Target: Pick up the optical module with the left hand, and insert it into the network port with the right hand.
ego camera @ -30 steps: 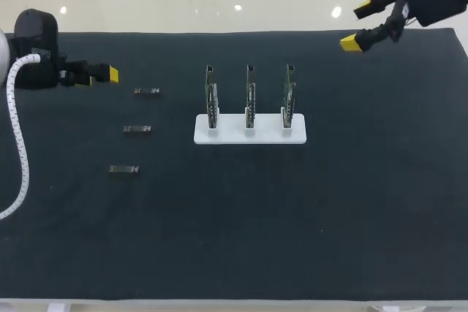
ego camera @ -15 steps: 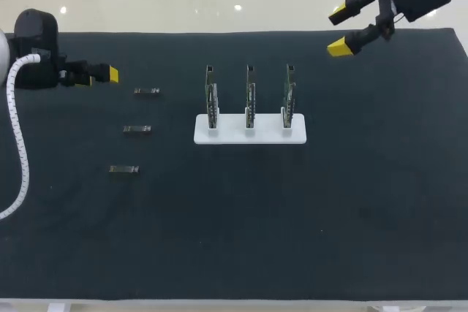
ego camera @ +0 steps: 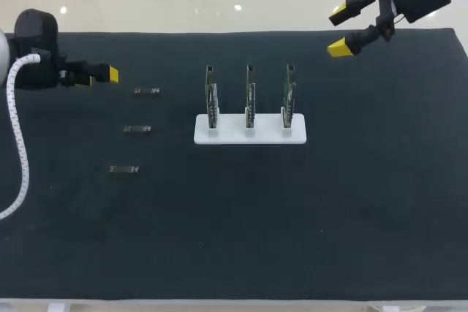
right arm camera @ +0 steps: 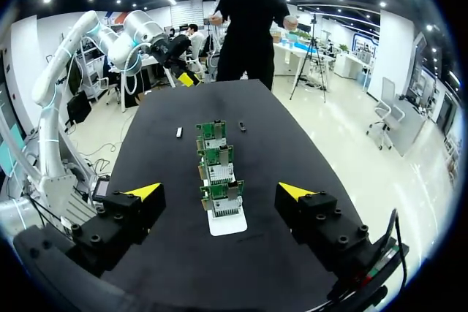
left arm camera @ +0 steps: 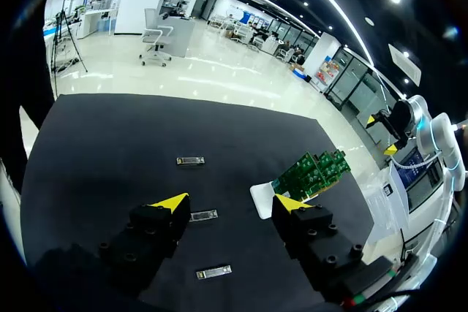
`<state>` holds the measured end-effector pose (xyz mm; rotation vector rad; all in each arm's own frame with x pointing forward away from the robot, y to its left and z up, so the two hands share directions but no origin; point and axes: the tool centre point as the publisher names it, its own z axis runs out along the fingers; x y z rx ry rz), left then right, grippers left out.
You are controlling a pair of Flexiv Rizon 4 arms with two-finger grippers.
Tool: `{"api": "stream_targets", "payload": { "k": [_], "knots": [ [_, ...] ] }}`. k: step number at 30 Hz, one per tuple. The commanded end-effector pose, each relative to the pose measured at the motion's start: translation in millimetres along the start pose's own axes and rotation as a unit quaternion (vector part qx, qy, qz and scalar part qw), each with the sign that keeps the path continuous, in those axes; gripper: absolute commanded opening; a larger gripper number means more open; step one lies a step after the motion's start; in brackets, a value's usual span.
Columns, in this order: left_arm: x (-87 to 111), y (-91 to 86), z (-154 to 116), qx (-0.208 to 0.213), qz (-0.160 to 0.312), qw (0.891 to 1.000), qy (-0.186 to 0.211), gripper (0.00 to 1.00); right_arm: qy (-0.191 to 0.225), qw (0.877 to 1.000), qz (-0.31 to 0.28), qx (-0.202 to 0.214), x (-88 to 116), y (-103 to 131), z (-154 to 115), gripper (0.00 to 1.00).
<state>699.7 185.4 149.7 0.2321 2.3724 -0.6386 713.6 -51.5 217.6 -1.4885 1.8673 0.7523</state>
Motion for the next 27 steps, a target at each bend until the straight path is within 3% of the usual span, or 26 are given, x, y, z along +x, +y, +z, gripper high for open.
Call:
{"api": "stream_targets", "payload": {
  "k": [1,5,13,19,24,27],
  "knots": [
    [-0.9,-0.7,0.1,-0.002,0.000,1.000,0.002,1.00,-0.001,1.000,0.000,0.001,0.7,0.7,0.0,1.00],
    [-0.9,-0.7,0.1,-0.002,0.000,1.000,0.002,1.00,-0.001,1.000,0.000,0.001,0.7,0.7,0.0,1.00],
    [3.4,6.1,-14.0,0.021,0.082,0.995,0.043,1.00,-0.001,1.000,0.000,0.001,0.7,0.7,0.0,1.00],
    [16.1,26.9,-14.1,0.023,0.185,0.977,0.099,1.00,-0.001,1.000,0.000,0.001,0.7,0.7,0.0,1.00],
    [30.6,42.3,-13.1,0.029,0.273,0.951,0.144,1.00,-0.001,1.000,0.000,0.001,0.7,0.7,0.0,1.00],
    [41.0,45.9,-6.5,0.021,0.301,0.941,0.154,1.00,-0.001,1.000,0.000,0.001,0.7,0.7,0.0,1.00]
  ]
}}
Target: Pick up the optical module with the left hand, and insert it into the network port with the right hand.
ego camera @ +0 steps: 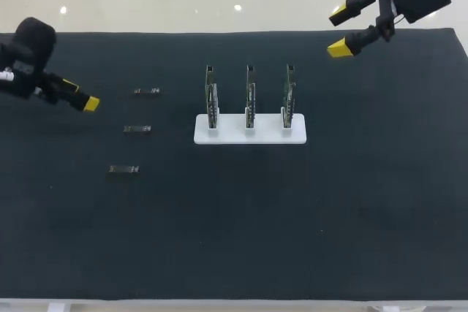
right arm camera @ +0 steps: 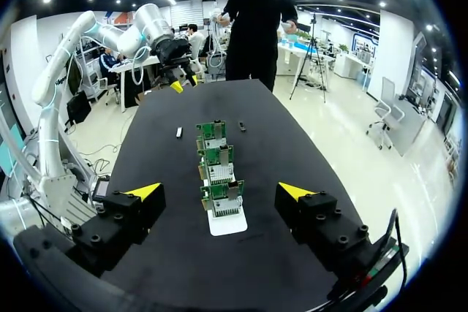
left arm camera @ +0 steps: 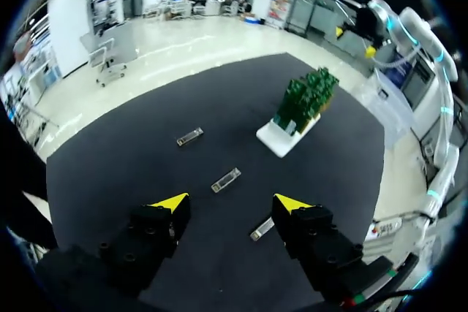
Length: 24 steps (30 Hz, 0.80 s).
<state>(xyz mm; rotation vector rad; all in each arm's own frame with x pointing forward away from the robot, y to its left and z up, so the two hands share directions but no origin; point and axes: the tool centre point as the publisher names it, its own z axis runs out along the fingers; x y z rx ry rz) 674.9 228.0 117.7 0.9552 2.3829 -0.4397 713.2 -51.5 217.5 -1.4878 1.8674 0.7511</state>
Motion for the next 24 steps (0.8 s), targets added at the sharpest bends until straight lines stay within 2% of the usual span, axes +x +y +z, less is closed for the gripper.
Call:
{"api": "stream_targets", "payload": {
  "k": [1,4,6,13,20,24],
  "knots": [
    [5.2,3.1,10.7,-0.005,0.066,0.997,0.035,1.00,-0.001,1.000,0.000,0.000,0.6,0.4,0.0,1.00],
    [11.8,-3.0,15.7,-0.008,0.105,0.993,0.048,1.00,-0.001,1.000,0.000,0.000,0.6,0.4,0.0,1.00],
    [15.5,-8.8,17.1,-0.004,0.131,0.989,0.074,1.00,-0.001,1.000,0.000,0.000,0.6,0.4,0.0,1.00],
    [34.0,-20.2,26.5,-0.003,0.237,0.964,0.124,1.00,-0.001,1.000,0.000,0.000,0.6,0.4,0.0,1.00],
    [47.4,-23.1,39.1,0.005,0.297,0.935,0.195,1.00,-0.001,1.000,0.000,0.000,0.6,0.4,0.0,1.00],
    [51.7,-24.7,45.6,0.009,0.319,0.922,0.220,1.00,-0.001,1.000,0.000,0.000,0.6,0.4,0.0,1.00]
  ]
}}
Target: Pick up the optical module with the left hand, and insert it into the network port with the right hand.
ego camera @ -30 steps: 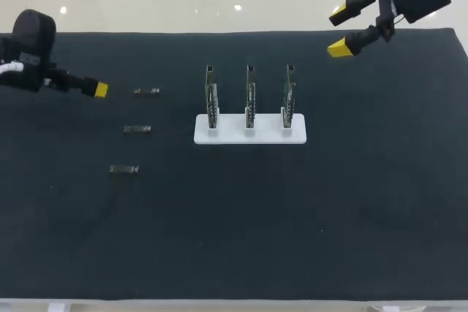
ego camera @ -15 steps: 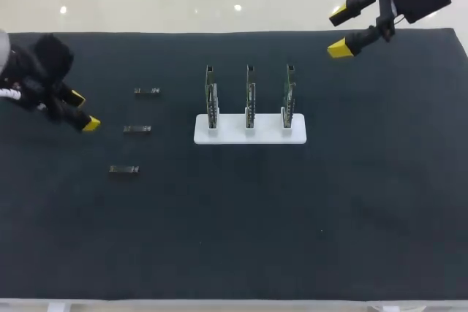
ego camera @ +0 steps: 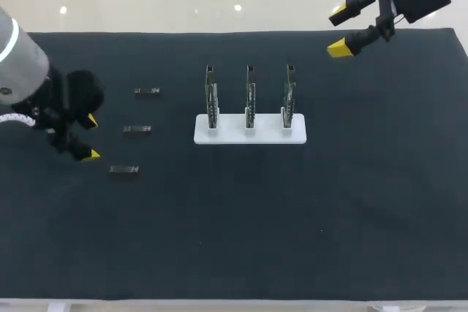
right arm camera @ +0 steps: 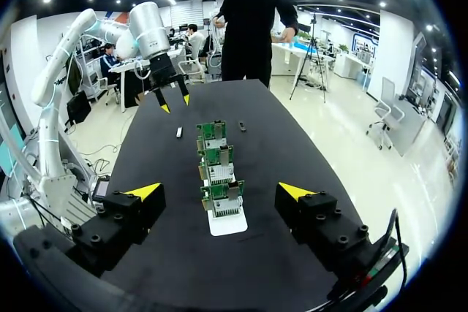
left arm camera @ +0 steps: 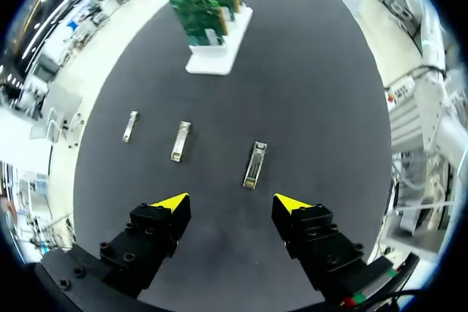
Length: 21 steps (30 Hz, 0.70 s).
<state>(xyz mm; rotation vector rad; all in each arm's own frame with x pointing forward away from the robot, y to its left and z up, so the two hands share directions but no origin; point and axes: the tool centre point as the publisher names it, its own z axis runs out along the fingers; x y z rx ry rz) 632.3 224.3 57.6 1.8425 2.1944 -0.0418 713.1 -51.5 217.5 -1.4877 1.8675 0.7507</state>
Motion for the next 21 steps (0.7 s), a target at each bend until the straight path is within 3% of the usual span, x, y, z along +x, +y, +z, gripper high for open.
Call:
{"api": "stream_targets", "payload": {
  "k": [1,9,21],
  "knots": [
    [-7.8,6.5,9.2,0.015,0.017,0.999,0.044,1.00,-0.001,1.000,0.000,0.000,0.6,0.2,0.0,1.00],
    [-10.4,1.7,25.9,0.062,0.044,0.995,0.064,1.00,-0.001,1.000,0.000,0.000,0.6,0.2,0.0,1.00],
    [-8.4,-5.4,44.7,0.069,0.032,0.995,0.063,1.00,-0.001,1.000,0.000,0.000,0.6,0.2,0.0,1.00]
  ]
}}
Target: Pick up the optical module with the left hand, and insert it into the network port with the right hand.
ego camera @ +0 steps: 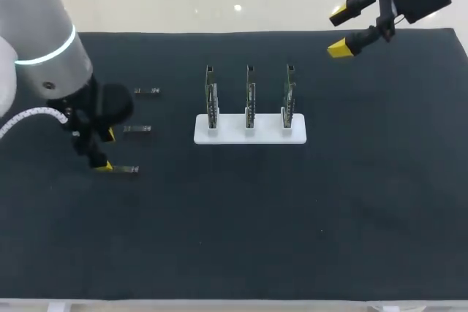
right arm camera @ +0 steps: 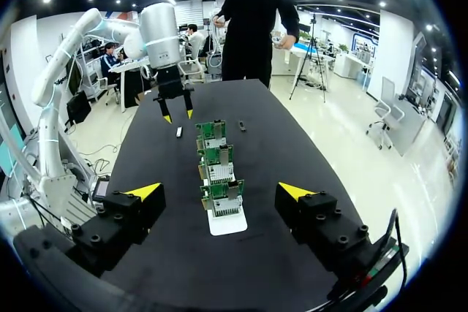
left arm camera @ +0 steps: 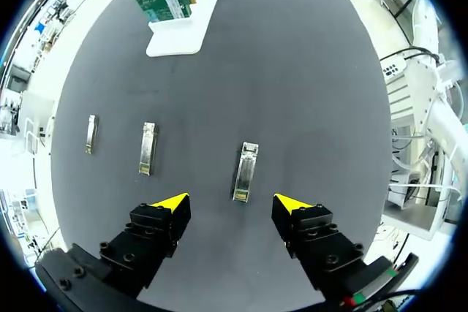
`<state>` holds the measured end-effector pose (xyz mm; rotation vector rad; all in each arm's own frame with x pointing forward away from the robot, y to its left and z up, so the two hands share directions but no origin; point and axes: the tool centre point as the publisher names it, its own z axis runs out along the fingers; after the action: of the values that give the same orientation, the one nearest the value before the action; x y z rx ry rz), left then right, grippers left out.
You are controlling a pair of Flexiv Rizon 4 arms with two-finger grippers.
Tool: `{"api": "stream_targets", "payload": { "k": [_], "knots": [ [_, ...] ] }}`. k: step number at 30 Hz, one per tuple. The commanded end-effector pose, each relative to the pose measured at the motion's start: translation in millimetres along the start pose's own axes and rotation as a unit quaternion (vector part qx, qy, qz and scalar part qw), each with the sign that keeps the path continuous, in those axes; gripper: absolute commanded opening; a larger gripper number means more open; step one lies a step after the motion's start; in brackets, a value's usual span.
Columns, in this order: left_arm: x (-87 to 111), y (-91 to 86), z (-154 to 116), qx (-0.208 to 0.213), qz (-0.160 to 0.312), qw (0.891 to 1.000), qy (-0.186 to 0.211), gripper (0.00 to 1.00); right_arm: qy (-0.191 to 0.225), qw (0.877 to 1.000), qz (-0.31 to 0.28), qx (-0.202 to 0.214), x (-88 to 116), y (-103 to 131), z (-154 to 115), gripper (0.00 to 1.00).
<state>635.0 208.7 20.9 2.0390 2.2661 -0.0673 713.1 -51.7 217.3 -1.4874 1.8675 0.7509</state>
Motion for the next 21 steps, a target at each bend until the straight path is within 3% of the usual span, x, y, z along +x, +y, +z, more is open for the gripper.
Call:
{"api": "stream_targets", "payload": {
  "k": [1,21],
  "knots": [
    [-2.2,1.2,5.9,0.002,0.001,1.000,0.001,1.00,-0.001,1.000,-0.001,0.000,0.2,0.3,0.0,1.00],
    [1.4,-6.0,21.7,0.006,0.042,0.999,0.030,1.00,-0.001,1.000,-0.001,0.000,0.2,0.3,0.0,1.00]
  ]
}}
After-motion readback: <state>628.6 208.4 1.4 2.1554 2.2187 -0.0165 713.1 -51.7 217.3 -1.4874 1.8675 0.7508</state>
